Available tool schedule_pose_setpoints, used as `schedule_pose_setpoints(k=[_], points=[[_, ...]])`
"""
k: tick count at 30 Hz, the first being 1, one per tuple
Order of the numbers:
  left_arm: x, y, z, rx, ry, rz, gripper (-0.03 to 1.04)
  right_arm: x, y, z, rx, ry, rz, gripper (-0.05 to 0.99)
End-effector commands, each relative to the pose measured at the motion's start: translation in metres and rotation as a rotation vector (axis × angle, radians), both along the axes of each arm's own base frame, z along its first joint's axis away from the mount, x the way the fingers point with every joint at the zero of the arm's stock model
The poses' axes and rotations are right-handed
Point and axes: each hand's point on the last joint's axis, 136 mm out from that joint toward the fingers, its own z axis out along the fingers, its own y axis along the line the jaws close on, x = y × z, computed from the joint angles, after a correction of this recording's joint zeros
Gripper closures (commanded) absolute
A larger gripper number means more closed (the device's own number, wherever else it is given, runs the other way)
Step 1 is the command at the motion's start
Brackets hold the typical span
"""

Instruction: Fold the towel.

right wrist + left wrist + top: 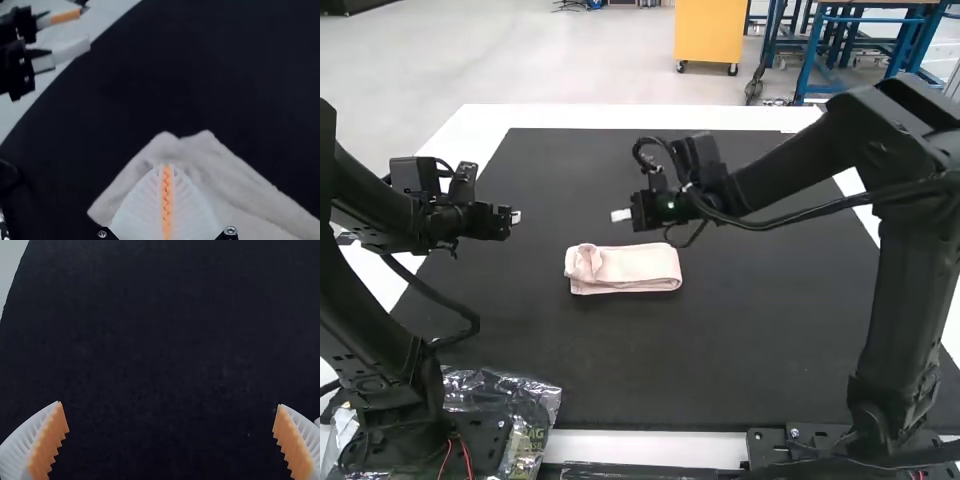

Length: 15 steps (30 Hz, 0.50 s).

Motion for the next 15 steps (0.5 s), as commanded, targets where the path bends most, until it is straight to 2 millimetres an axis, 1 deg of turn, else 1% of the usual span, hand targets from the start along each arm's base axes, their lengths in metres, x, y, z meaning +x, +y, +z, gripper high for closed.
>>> schedule_pose_setpoints(k=[1, 6, 12, 15], points=[[-0.001, 0.002, 0.004, -0.003, -0.013, 0.014, 0.04, -0.007, 0.002, -0.005, 0.008, -0.023, 0.042, 0.96], [-0.001, 0.002, 0.005, -0.002, -0.016, 0.014, 0.04, -0.012, 0.002, -0.028, -0.016, 0.004, 0.058, 0.96], [-0.003, 0.002, 0.001, -0.004, -0.009, 0.014, 0.04, -0.014, 0.006, -0.046, -0.021, 0.018, 0.070, 0.96], [-0.004, 0.001, 0.000, -0.007, -0.004, 0.014, 0.04, -0.016, 0.010, -0.051, -0.016, 0.021, 0.082, 0.96]])
